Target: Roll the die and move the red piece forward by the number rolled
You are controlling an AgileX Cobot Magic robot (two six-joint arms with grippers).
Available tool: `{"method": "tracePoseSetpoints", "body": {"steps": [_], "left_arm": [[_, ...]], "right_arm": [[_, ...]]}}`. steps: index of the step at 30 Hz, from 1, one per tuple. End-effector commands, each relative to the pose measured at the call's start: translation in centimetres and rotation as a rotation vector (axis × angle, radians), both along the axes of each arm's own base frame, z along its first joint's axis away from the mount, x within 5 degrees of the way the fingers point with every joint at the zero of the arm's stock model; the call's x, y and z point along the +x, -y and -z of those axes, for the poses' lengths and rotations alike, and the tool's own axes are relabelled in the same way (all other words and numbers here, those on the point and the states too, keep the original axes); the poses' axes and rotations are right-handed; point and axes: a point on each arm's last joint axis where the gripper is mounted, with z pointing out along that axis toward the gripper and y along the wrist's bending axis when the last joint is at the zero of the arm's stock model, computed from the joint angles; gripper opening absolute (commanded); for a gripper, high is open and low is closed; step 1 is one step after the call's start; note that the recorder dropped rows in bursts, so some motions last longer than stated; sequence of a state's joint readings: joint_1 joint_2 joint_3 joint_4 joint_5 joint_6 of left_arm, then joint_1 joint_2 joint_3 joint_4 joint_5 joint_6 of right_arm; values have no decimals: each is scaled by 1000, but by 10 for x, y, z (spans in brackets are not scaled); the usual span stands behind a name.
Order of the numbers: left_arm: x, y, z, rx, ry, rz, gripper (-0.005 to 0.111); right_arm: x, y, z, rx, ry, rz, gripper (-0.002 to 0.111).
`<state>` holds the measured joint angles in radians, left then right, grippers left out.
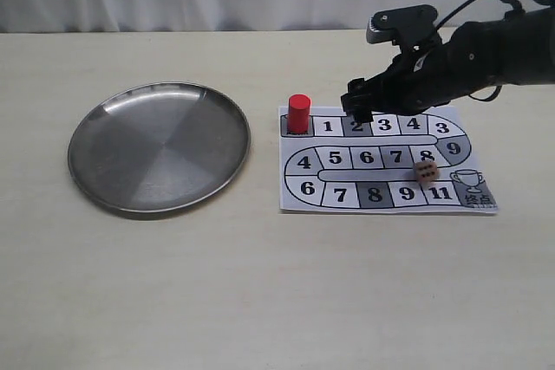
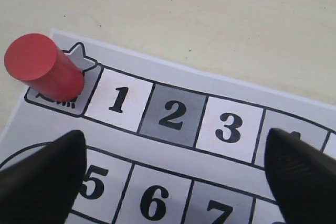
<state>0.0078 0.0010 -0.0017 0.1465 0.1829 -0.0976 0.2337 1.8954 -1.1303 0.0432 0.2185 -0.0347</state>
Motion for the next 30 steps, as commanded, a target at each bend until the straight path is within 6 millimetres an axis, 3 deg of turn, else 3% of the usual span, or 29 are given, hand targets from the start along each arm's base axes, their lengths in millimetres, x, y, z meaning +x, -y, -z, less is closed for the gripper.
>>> {"method": "tracePoseSetpoints", "body": {"steps": [1,9,11,13,16,20,25,30], "left_arm": [[0,1,0,-3,9,10,0],[0,1,0,-3,9,10,0],[0,1,0,-3,9,10,0],[0,1,0,-3,9,10,0],[0,1,0,-3,9,10,0],[0,1,0,-3,9,10,0],[0,1,0,-3,9,10,0],[0,1,0,-3,9,10,0]], "right_arm": [[1,-1,-1,8,15,5,86],[0,1,-4,3,17,4,82],[-1,5,-10,3,20,13,71],[-3,14,-22,5,28,32,54],[-15,46,-58,8,34,109,9],[-40,92,-83,-91,-70,181,5],[-58,128,-57,-218,-332,228,4],[-67,127,19,-289,-460,17,4]]}}
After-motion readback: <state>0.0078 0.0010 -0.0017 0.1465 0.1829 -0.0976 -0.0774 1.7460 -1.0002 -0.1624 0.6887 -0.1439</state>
